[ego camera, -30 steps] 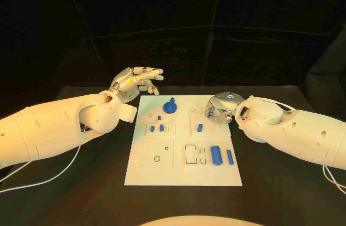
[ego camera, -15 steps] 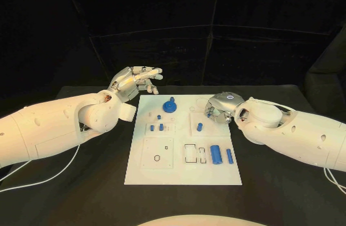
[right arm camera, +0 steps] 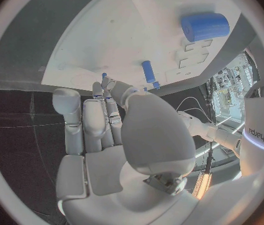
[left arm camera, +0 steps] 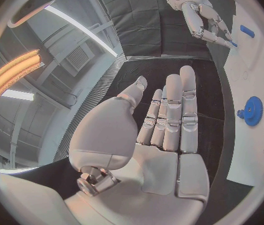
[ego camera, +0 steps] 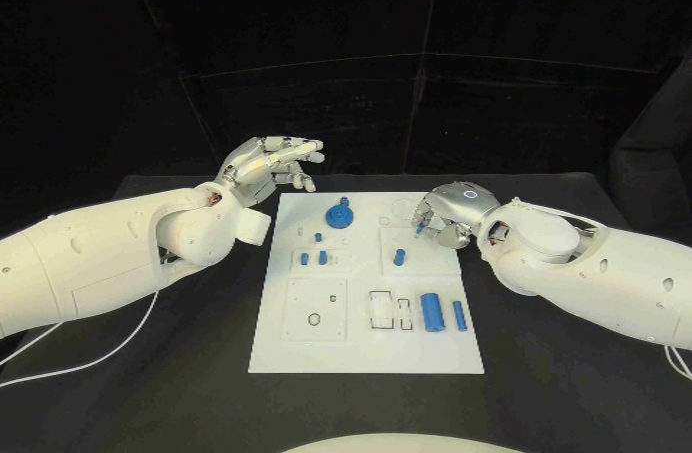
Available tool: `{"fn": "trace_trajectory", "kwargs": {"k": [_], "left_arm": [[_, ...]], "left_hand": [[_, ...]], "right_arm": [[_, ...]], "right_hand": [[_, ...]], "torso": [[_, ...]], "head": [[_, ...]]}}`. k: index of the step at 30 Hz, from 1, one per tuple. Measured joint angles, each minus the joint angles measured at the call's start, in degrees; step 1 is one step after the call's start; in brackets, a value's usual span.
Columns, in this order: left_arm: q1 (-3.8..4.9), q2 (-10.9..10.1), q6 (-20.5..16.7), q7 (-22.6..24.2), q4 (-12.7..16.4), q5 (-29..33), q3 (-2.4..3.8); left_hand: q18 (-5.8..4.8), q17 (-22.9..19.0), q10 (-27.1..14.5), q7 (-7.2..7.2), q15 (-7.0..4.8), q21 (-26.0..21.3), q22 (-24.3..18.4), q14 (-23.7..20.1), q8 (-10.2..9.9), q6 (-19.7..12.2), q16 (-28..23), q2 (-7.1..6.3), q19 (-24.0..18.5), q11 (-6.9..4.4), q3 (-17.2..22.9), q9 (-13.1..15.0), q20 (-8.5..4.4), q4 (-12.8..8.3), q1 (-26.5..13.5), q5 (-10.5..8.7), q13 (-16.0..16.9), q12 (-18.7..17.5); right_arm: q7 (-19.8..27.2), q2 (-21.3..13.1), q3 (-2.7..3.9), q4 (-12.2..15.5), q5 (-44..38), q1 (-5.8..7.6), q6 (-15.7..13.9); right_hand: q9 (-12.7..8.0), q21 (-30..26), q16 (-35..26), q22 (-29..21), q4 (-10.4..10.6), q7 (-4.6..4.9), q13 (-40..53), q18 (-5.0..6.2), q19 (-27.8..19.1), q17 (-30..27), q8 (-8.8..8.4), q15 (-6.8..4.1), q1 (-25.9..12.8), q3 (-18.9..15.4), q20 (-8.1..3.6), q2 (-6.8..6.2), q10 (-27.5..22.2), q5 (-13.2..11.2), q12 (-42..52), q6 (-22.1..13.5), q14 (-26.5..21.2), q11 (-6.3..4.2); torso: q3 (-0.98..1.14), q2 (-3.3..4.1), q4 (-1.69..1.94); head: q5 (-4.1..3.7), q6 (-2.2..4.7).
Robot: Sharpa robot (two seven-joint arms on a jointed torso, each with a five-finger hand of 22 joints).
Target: Assemble the parts on the task board
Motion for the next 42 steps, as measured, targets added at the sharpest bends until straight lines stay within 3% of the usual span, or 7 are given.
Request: {"fn": "trace_trajectory", "kwargs": {"k": [11,16,22,29,34,42], "left_arm": [[0.00,0.1,0.3,-0.6,-0.9,-0.1,-0.01],[0.00,0.2,0.3,-0.8,-1.0,-0.2,-0.01],[0.02,0.3,0.3,-0.9,-1.2,-0.3,-0.01],[0.05,0.3,0.2,-1.0,-1.1,-0.4,-0.01],[0.21,0.5,0.2,-1.0,-1.3,-0.5,-0.01],[0.57,0.7,0.1,-1.0,-1.9,-0.5,0.00]], "left_hand": [[0.00,0.0,-0.2,0.00,0.00,0.0,-0.1,0.0,0.0,0.0,0.0,0.27,0.0,0.21,-0.2,0.0,0.00,-0.1,0.3,0.00,0.1,0.0],[-0.01,0.0,-0.3,0.00,0.14,-0.2,-0.2,-0.1,0.0,0.0,0.0,0.54,0.0,0.09,-0.2,0.0,0.00,-0.1,0.5,0.00,0.1,0.2],[-0.01,-0.1,-0.4,0.00,0.21,-0.3,-0.3,-0.2,0.0,0.0,0.0,0.63,0.0,0.01,-0.2,0.0,0.00,-0.1,0.6,0.00,0.1,0.4],[-0.02,-0.1,-0.4,0.00,-0.01,-0.3,-0.3,-0.4,0.0,0.0,0.0,0.90,0.0,0.01,-0.4,0.1,0.00,-0.3,0.9,0.00,0.1,0.4],[-0.02,-0.2,-0.4,0.00,-0.01,-0.3,-0.4,-0.4,0.0,0.0,0.0,0.90,0.0,0.01,-0.4,0.1,0.00,-0.3,0.9,0.00,0.2,0.6],[-0.02,-0.2,-0.4,0.00,-0.01,-0.7,-0.5,-0.4,0.0,0.0,0.0,1.28,0.0,0.01,-0.4,0.1,0.00,-0.3,1.3,0.00,0.2,0.9]], "right_arm": [[0.1,-3.7,0.09,8.0,1.3,0.23,-3.5],[0.2,-3.5,0.12,11.5,2.0,0.42,-4.7],[0.2,-0.8,0.12,13.8,2.8,0.50,-5.2],[0.6,4.5,-0.11,12.8,3.4,0.43,-5.0],[1.1,7.7,-1.80,10.7,3.8,-0.40,-4.3],[1.8,10.5,-2.70,7.8,4.1,-2.59,-2.0]], "right_hand": [[-0.1,0.5,0.6,0.7,-0.2,0.00,0.0,0.00,0.2,0.2,-0.17,0.00,0.0,0.2,0.20,-0.01,0.0,0.4,-0.5,0.0,0.0,0.00],[-0.1,0.7,0.7,0.8,-0.2,0.00,0.0,0.00,0.2,0.2,-0.33,0.00,0.0,0.2,0.20,-0.01,0.0,0.4,-0.5,0.0,0.0,0.00],[-0.1,0.7,0.7,0.8,-0.2,-0.01,0.0,0.01,0.2,0.2,-0.44,0.00,0.0,0.2,0.20,-0.02,0.0,0.4,-0.5,0.0,0.0,0.00],[-0.1,0.7,0.7,0.8,-0.3,-0.04,0.0,0.01,0.2,0.1,-0.49,0.00,0.0,0.4,0.20,-0.02,0.0,0.4,-0.8,-0.1,0.0,0.01],[-0.1,0.7,0.7,0.8,-0.2,-0.05,0.0,0.01,0.2,0.0,-0.61,0.00,0.0,0.5,0.20,-0.02,0.0,0.4,-1.1,-0.1,0.0,0.01],[-0.1,0.7,0.7,0.8,-0.2,0.10,0.0,0.01,0.2,-0.1,-0.65,0.00,0.0,0.5,0.20,-0.02,0.0,0.4,-1.1,-0.3,0.0,0.01]], "torso": [[-0.03,-0.01,-0.07],[-0.06,-0.01,-0.07],[-0.12,0.06,0.04],[-0.19,0.14,0.07],[-0.18,0.18,0.02],[-0.10,0.21,-0.04]], "head": [[0.19,0.24],[0.48,0.34],[1.44,0.51],[2.98,0.04],[4.12,-0.37],[5.43,-1.55]]}}
